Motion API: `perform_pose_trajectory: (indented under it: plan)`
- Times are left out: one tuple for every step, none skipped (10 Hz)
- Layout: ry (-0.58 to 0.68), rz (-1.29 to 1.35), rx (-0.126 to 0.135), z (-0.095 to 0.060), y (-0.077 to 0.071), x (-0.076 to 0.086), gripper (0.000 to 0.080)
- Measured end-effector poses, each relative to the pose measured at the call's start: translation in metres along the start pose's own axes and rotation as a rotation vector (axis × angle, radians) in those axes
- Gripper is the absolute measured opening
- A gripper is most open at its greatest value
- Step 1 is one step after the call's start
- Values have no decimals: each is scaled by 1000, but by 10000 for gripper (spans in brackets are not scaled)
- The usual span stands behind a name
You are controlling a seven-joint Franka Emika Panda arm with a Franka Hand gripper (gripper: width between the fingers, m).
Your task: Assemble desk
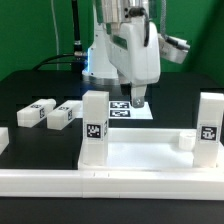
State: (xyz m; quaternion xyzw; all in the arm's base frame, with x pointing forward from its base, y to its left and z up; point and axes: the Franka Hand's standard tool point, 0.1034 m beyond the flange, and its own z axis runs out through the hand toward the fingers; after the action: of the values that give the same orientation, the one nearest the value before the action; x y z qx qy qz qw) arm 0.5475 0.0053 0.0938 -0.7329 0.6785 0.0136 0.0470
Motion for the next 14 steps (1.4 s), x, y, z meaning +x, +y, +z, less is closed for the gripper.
perform_pose_trajectory:
  plan:
    - [-7,46,5,-1,-2,-1,649]
    - [-7,42,4,0,-1,-1,649]
    - [-7,39,3,1,-2,0,649]
    - [-8,48,0,4,-2,2,649]
    - [-2,48,-15,14,8,2,649]
    - [1,49,-37,24,17,2,649]
    - [5,50,-50,31,21,4,649]
    - [12,50,-57,39,24,6,649]
    - [18,48,-72,49,29,7,649]
    - [23,47,-88,58,32,8,649]
    - [26,46,-94,63,32,9,649]
    - [28,45,-102,68,35,10,649]
    - [31,46,-112,73,37,11,649]
    - [33,46,-119,76,40,12,649]
